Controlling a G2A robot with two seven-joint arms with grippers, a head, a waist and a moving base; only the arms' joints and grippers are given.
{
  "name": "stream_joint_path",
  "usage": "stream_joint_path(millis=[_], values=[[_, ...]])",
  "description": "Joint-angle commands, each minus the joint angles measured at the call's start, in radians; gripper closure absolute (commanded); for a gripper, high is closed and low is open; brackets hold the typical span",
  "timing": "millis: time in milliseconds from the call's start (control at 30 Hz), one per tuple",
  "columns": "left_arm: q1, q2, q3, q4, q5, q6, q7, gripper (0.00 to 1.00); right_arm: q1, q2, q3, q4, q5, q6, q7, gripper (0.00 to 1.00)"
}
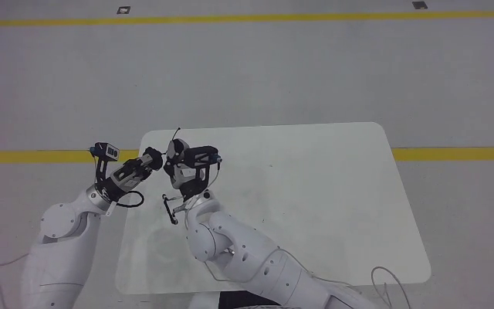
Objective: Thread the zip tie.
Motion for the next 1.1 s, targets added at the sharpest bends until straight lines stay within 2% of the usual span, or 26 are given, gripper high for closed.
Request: stream_joint_path(millis=[0,533,1067], values=[[0.000,0.000,0.000,0.000,0.000,0.000,0.000,1.00,0.002,-0.001,0.001,0.000,0.001,-0.001,-0.002,1.00],[0.000,0.000,0.000,0.000,0.000,0.000,0.000,1.00,0.012,-0.008,0.000,0.019,0.009,0.001,-0.001,1.00],[0.000,0.000,0.000,0.000,0.000,0.000,0.000,1.00,-0.002,0.001,0.003,0.002,0.000,0.000,-0.010,1.00]])
